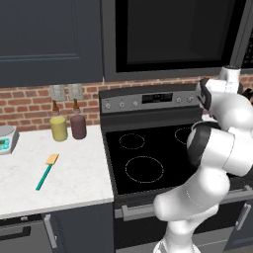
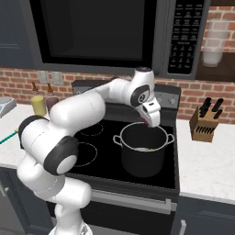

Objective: Put the cucumber and tomato in the pot. Retrieve the spatula and lightly stir the vegetables in the pot.

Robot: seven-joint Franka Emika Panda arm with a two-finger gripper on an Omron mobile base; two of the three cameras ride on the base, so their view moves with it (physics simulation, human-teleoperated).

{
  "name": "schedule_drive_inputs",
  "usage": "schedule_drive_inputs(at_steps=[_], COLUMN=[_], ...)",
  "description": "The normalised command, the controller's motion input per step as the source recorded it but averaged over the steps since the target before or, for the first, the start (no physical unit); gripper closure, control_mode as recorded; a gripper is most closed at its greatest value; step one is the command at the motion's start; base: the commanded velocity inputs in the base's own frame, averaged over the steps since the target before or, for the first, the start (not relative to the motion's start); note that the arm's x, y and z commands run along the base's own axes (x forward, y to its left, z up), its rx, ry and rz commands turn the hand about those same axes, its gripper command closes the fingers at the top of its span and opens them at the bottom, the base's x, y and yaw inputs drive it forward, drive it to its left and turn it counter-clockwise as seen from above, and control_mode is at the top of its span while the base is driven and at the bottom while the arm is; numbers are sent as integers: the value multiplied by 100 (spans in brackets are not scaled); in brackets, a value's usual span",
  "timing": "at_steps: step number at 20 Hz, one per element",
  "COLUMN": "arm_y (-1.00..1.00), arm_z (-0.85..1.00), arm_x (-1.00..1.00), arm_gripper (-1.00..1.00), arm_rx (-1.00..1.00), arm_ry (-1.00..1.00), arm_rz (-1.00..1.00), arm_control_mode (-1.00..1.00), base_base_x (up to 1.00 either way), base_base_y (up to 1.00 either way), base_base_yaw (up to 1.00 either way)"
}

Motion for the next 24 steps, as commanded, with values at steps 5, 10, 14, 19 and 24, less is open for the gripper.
schedule_drive_inputs(at_steps=[5,10,14,19,24], arm_y=[-42,-20,-17,-1,0], arm_z=[-60,-48,-32,-38,-32], arm_x=[23,29,31,26,15], arm_gripper=[100,100,100,100,100], arm_rx=[0,0,0,0,0], arm_ry=[0,1,5,2,0], arm_rz=[-3,0,0,0,2], arm_control_mode=[-100,-100,-100,-100,-100], base_base_x=[0,0,0,0,0], base_base_y=[0,0,0,0,0], base_base_yaw=[0,0,0,0,0])
